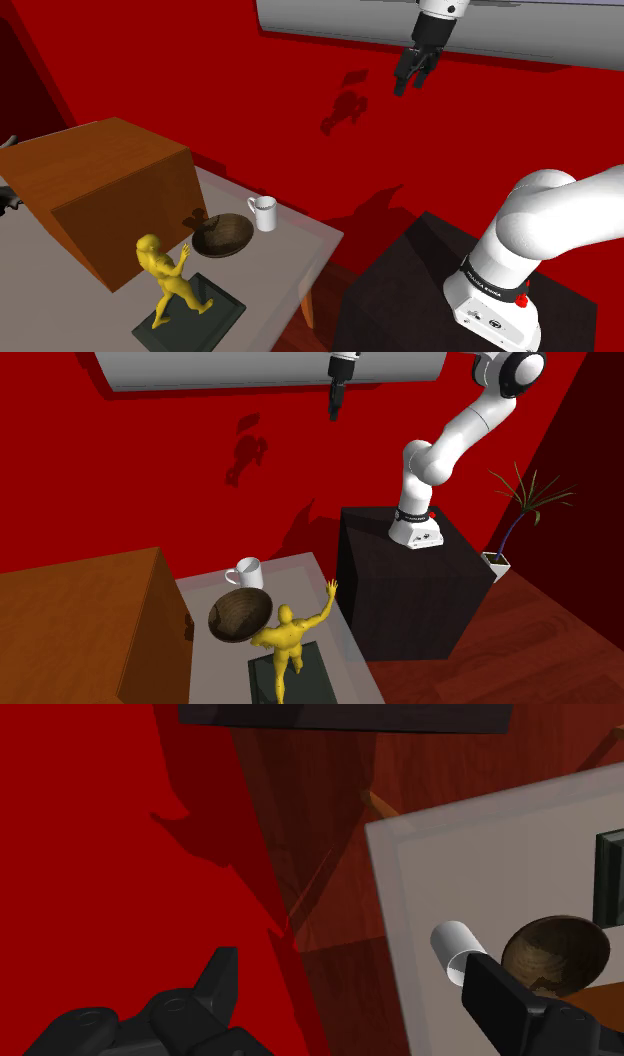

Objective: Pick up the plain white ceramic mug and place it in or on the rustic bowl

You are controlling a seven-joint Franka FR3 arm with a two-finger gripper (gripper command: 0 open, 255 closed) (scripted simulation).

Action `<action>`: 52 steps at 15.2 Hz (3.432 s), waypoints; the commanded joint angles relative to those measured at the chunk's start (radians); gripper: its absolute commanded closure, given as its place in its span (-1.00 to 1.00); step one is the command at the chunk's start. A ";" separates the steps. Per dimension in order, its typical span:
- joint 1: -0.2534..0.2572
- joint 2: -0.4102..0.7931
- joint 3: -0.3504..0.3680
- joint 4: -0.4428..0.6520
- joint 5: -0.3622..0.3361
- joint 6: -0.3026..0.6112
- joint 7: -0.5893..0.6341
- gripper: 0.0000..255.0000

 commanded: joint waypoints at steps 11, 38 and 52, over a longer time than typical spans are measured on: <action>0.018 0.245 0.100 -0.054 0.052 0.240 0.151 -1.00; 0.113 1.231 0.221 0.423 -0.039 0.595 0.543 -1.00; 0.149 1.428 0.204 0.536 -0.062 0.661 0.581 -1.00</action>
